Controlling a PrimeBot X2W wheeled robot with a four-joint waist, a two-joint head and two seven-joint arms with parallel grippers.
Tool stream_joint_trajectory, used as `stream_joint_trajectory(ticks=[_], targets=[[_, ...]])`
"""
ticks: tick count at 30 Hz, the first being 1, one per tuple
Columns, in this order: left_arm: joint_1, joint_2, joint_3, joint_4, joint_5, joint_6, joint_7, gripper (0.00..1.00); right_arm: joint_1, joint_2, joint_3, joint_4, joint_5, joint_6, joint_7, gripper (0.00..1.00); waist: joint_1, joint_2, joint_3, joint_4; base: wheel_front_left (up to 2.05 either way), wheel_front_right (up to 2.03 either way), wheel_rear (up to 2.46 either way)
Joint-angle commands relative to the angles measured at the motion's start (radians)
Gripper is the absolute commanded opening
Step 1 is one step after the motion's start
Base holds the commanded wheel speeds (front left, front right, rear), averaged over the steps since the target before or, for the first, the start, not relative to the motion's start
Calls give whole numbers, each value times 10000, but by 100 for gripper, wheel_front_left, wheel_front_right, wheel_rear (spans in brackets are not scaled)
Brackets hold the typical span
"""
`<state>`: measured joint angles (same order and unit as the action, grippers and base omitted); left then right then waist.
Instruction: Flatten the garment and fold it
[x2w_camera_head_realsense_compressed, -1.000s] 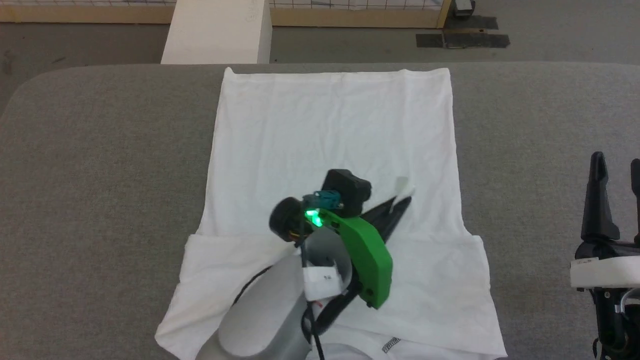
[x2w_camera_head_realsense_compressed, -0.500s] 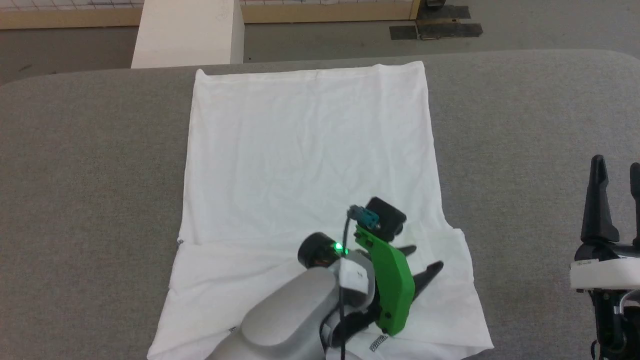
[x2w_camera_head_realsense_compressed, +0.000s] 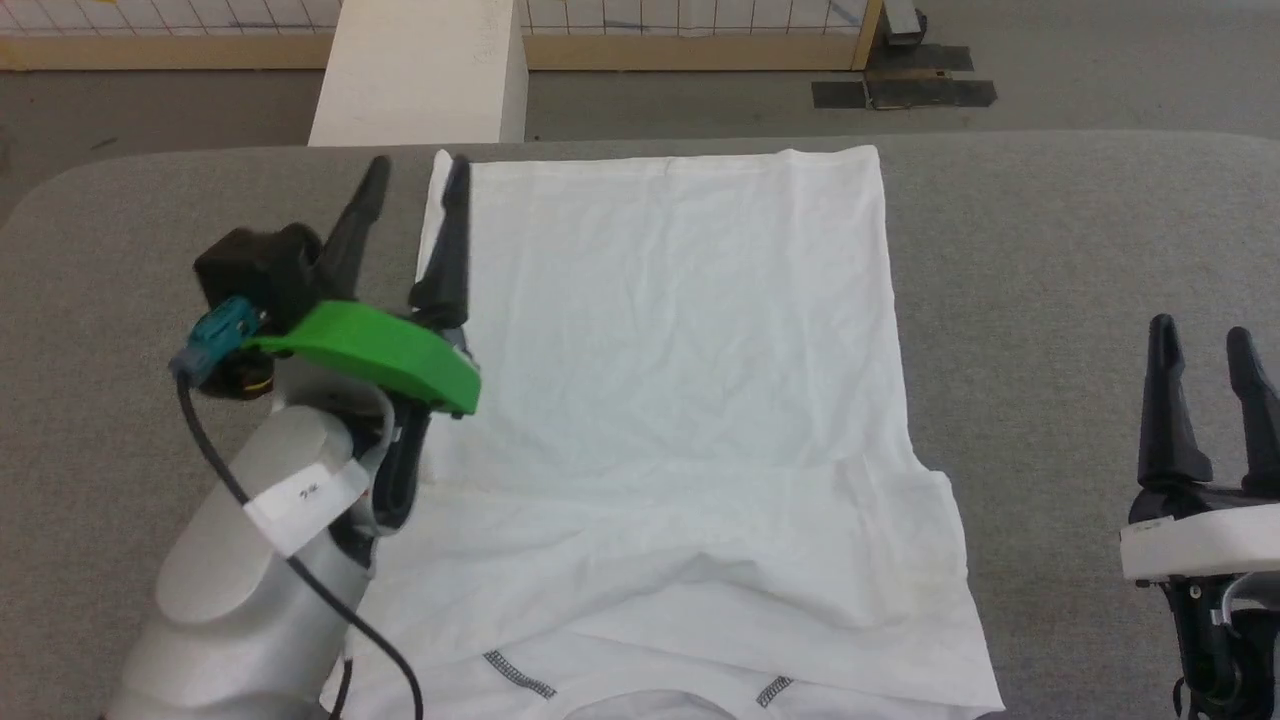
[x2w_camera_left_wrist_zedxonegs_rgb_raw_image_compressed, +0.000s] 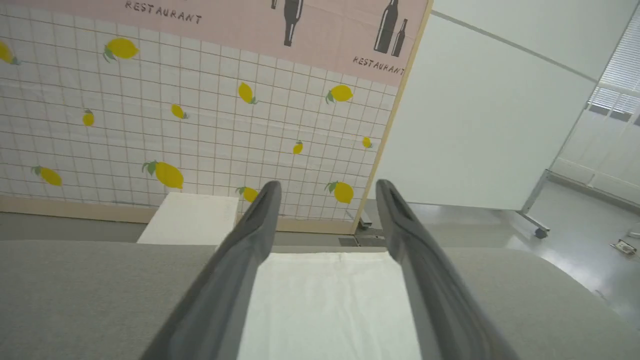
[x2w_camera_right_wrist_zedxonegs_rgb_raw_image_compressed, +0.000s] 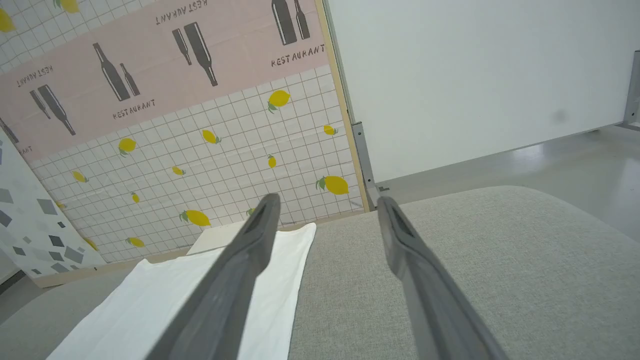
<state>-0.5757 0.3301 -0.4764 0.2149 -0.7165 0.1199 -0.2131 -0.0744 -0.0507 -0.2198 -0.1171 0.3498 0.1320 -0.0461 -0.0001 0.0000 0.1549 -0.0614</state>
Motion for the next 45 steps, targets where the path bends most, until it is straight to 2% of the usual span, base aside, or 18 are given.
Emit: stream_joint_trajectory(ticks=[1, 6, 10, 13, 19, 25, 31, 36, 43, 44, 45], targets=[[378, 140, 87, -80, 321, 179, -214, 100, -55, 5, 79, -8, -102, -13, 131, 100, 1, 0, 96, 4, 0, 0, 0], [1238, 523, 1174, -1093, 1415, 951, -475, 100, -1003, 5, 164, 169, -151, -13, 899, 100, 1, 0, 729, -109, 0, 0, 0], [1915, 538, 2375, -2609, 2267, 1446, -482, 100, -2930, 5, 153, 875, -367, -13, 2188, 100, 1, 0, 1688, -152, 0, 0, 0], [2177, 538, 2791, -3470, 2667, 1486, -484, 100, -4776, 0, -93, 1816, -787, -13, 3139, 100, 1, 0, 2471, -35, 0, 0, 0], [1989, 484, 2794, -4319, 2959, 1433, -485, 100, -8070, -513, -405, 3970, -1640, -13, 4782, 100, 1, 0, 4004, 573, 0, 0, 0], [1591, 361, 2522, -4644, 3120, 1408, -447, 100, -10493, -1197, 25, 5798, -2758, -13, 6548, 100, 1, 0, 4976, 1128, 0, 0, 0], [1448, 330, 2398, -4842, 3223, 1453, -389, 100, -11704, -1546, 700, 6888, -3591, -13, 8892, 100, 1, 0, 5541, 1411, 0, 0, 0], [1375, 346, 2362, -4960, 3236, 1457, -350, 100, -12060, -1674, 1227, 7010, -3673, -13, 9896, 100, 1, 0, 5873, 1507, 0, 0, 0], [1134, 457, 2248, -5039, 3195, 1356, -39, 100, -11906, -1949, 1934, 7021, -3106, -13, 11207, 100, 1, 0, 6089, 1450, 0, 0, 0], [901, 530, 2184, -5055, 3159, 1235, 167, 100, -11884, -2020, 1971, 6981, -2966, -13, 11447, 36, 1, 0, 6103, 1447, 0, 0, 0], [627, 582, 2153, -5062, 3108, 1145, 387, 100, -11891, -2101, 1984, 6903, -2872, -13, 11562, 7, 1, 0, 6118, 1454, 0, 0, 0]])
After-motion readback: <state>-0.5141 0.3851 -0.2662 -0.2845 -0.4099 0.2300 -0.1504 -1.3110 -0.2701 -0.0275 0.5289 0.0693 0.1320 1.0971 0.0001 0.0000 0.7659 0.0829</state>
